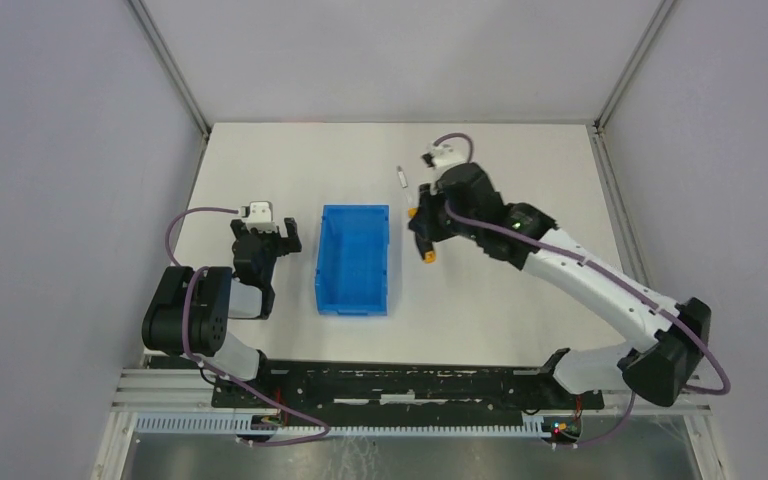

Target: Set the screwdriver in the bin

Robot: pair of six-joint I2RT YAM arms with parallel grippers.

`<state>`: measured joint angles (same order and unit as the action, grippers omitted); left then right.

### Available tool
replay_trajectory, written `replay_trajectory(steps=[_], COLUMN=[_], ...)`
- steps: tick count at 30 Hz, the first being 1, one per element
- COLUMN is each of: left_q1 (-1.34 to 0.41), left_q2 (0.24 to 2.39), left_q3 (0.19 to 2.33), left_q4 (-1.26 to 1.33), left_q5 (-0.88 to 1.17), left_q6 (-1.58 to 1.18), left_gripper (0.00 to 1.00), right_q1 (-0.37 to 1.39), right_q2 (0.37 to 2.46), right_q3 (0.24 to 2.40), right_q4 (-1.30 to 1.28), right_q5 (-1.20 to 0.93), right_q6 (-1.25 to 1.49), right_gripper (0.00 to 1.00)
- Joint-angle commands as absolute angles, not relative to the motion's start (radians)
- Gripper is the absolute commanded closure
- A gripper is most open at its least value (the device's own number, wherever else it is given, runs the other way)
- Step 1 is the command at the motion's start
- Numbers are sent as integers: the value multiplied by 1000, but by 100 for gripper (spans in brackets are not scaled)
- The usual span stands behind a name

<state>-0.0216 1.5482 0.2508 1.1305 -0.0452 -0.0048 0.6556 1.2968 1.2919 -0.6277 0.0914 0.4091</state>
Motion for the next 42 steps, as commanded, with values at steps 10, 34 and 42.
replay_trajectory(steps=[10, 34, 42], left_q1=[-17, -17, -17], left_q2=[1533, 1533, 1533], left_q3=[253, 253, 253], left_q4=[1156, 1157, 1157], left_q5=[-39, -38, -39], left_q6=[-26, -26, -26], left_gripper=[0, 0, 0], right_q1=[1031, 1047, 1075], right_q2=[1792, 2036, 1805], right_q3=[1514, 1621, 1656], right_q4=[-355, -414, -341], right_q5=[218, 296, 277], right_q6=[522, 515, 416], right_gripper=[100, 52, 49])
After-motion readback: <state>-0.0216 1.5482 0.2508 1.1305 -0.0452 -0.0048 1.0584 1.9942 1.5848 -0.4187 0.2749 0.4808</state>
